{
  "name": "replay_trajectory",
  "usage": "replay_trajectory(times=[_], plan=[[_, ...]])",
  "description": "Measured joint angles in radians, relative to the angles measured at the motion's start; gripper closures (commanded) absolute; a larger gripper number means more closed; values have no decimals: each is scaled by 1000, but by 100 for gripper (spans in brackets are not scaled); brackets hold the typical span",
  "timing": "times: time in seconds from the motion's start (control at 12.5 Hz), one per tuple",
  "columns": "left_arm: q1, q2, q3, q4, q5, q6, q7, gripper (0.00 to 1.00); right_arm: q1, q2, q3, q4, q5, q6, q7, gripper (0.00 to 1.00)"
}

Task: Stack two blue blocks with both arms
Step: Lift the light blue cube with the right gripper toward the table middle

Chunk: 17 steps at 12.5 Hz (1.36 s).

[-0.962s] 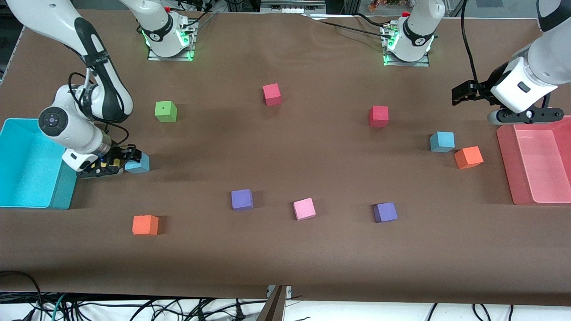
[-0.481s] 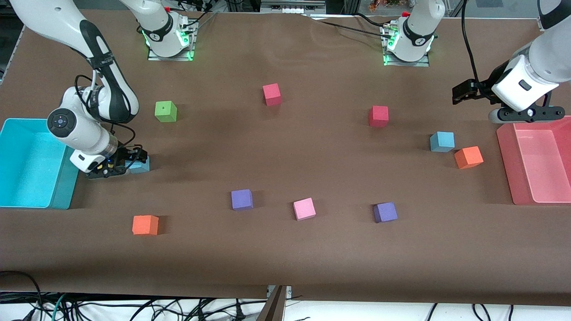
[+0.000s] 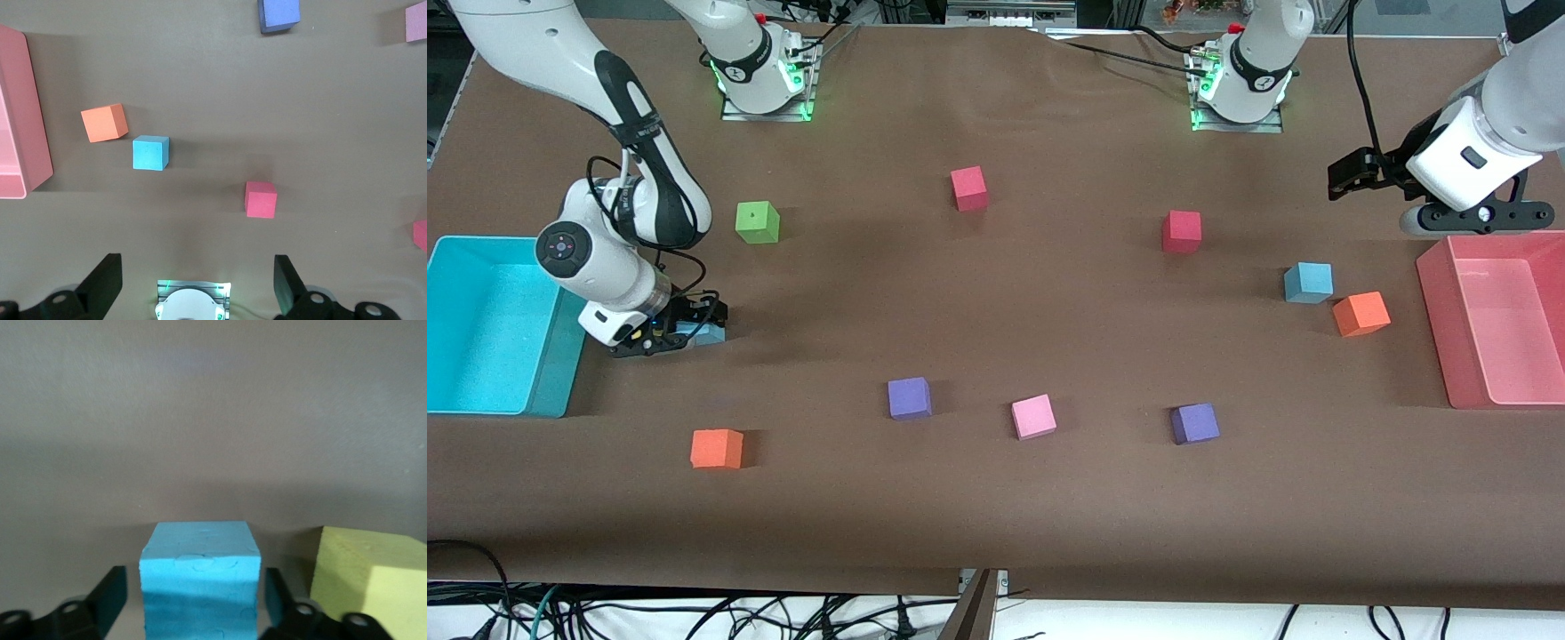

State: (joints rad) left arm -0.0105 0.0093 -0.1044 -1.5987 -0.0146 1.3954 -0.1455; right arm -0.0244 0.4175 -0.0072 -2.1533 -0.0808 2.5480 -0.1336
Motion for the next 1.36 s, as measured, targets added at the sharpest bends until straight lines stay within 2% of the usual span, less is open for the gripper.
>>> replay_trajectory(times=[0.4,0.72,0.96,1.12,1.2,1.28,1.36], plan=[[0,-4,-5,1,0,-1,-2,0,-1,-8,1,19,0,-21,0,76],[1,-5,-2,1,0,-1,-6,0,-1,-64,27,181,2,-328,4,76],[3,-7,-1,1,0,-1,-6,0,2,-75,94,347,8,-576,100,74],[4,-9,0,1,0,-1,-7,0,37,-73,146,425,10,-658,184,70],[5,-10,0,1,0,-1,-7,0,79,-68,158,451,14,-671,217,61],[5,-11,0,1,0,-1,-7,0,132,-57,162,475,27,-675,264,61],[6,-12,0,1,0,-1,-7,0,187,-38,164,501,44,-675,333,68]])
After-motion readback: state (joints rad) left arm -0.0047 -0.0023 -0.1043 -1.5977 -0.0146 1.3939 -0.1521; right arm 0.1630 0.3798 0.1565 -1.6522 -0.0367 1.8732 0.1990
